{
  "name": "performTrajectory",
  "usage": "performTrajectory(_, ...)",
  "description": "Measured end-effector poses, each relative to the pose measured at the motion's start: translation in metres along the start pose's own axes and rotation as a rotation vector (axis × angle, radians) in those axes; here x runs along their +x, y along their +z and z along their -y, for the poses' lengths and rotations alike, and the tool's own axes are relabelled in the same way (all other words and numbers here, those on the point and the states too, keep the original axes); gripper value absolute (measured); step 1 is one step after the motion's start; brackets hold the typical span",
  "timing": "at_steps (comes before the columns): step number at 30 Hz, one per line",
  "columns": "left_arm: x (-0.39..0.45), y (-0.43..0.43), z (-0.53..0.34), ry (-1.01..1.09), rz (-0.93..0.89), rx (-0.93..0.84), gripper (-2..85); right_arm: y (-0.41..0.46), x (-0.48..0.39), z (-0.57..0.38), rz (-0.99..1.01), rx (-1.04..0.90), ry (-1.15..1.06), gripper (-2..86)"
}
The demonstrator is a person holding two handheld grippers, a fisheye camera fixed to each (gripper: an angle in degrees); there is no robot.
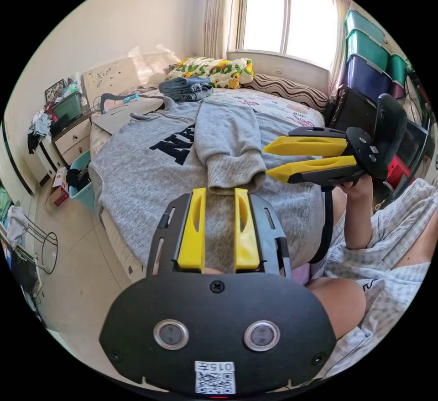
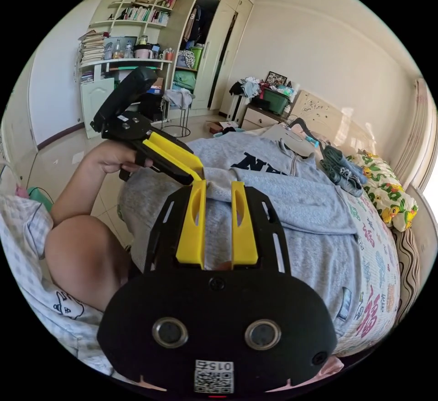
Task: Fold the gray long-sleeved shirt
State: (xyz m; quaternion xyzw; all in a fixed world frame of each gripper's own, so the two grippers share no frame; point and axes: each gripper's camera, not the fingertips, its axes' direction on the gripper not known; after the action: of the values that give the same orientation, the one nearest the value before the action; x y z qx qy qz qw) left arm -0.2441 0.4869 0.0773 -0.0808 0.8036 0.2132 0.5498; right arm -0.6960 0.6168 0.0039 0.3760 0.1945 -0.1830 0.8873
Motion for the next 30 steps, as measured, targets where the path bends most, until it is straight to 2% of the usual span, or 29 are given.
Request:
performTrajectory(4, 0.009, -0.008, -0.007, 0.009, 0.018, 0.032, 7.7, 0.036, -0.004, -0.016, -0.033, -0.066, 0.019, 7.8)
performTrajectory(7, 0.005, -0.012, -0.014, -0.041, 0.023, 0.058, 2.5, 0.059, -0.011, -0.033, -0.056, -0.107, -0.017, 6.4)
performTrajectory(12, 0.012, -0.019, -0.022, -0.042, 0.027, 0.102, 0.7, 0.070, -0.017, -0.065, -0.098, -0.068, -0.019, 0.7)
performTrajectory(19, 0.039, -0.036, -0.028, -0.015, 0.163, 0.173, -0.2, 0.060, -0.009, -0.112, -0.049, 0.057, 0.037, -0.6)
performTrajectory(22, 0.047, -0.035, -0.027, -0.001, 0.189, 0.164, -0.2, 0.067, -0.001, -0.125, -0.007, 0.061, 0.047, -0.7)
performTrajectory(26, 0.050, -0.008, -0.020, 0.024, 0.237, 0.051, -0.1, 0.088, 0.003, -0.142, 0.021, 0.015, 0.036, -0.4)
performTrajectory(30, 0.048, 0.014, -0.016, 0.039, 0.202, -0.026, 0.4, 0.089, 0.020, -0.165, 0.076, 0.043, 0.064, 1.6)
